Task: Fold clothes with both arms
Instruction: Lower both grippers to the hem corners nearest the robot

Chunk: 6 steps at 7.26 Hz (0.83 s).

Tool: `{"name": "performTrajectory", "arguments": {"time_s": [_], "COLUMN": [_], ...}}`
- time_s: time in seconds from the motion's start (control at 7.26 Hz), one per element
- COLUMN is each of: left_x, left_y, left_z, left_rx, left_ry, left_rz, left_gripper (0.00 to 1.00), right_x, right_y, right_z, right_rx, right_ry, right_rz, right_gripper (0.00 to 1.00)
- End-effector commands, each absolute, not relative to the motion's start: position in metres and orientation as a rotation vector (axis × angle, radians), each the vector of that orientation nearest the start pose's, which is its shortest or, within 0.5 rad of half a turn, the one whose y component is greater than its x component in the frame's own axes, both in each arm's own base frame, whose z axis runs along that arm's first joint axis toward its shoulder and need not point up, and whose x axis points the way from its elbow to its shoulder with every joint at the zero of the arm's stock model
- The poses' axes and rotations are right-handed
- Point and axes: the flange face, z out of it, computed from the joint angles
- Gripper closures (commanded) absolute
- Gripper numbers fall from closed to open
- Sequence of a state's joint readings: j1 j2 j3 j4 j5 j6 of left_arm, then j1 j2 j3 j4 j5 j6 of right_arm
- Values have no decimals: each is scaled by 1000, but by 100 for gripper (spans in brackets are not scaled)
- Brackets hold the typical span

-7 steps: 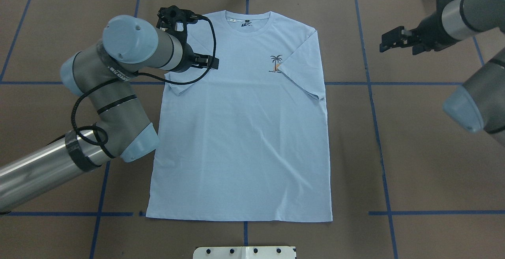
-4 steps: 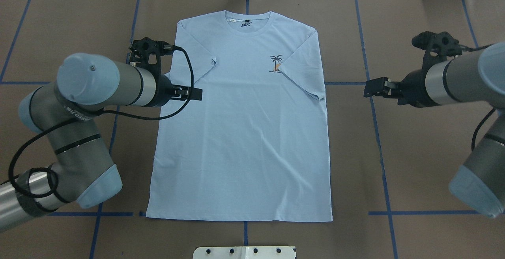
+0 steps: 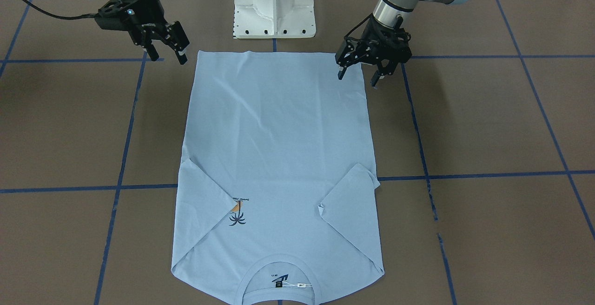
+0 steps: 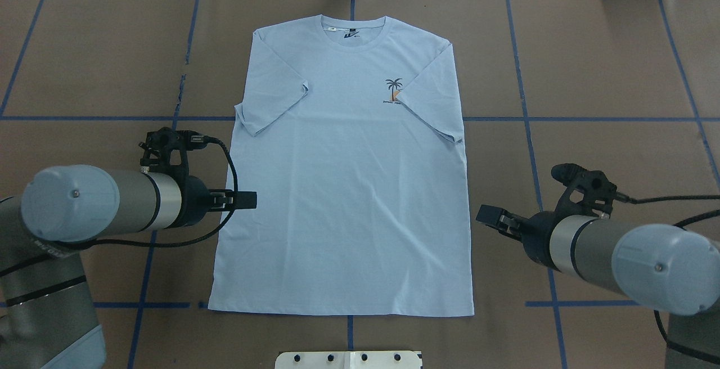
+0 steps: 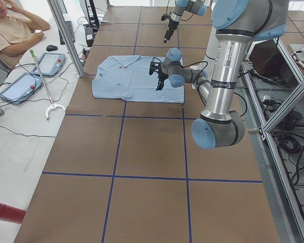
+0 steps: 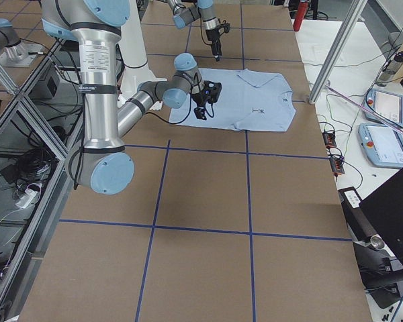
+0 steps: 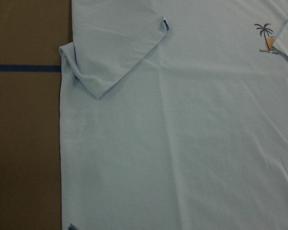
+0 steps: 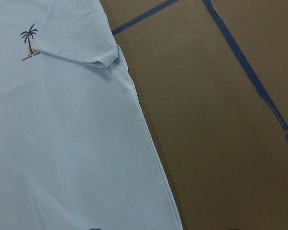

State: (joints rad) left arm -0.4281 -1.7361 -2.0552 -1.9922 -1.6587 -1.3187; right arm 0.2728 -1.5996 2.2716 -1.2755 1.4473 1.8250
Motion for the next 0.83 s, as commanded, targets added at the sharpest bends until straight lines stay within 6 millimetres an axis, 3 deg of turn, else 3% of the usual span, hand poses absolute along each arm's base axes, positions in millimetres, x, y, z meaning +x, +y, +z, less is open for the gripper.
{"name": "performTrajectory", "arguments": {"time_s": [0.0,0.28,0.69], "left_x": [444,459,477], "left_y": [-279,-256,-221], "left_z": [342,354,351], "left_rx": [206,155,102], "left_ry": [934,853,866], "left_rz": [-233,-235,-210], "left_gripper": [26,30,30], "right_x": [-392,-393,-394], "right_y": [-232,-232,-231], "right_z": [318,318,317], "right_rx": [88,94,100], "right_ry": [-982,-983,-985], "right_rz": [598,599,601], "right_gripper": [16,15,15]}}
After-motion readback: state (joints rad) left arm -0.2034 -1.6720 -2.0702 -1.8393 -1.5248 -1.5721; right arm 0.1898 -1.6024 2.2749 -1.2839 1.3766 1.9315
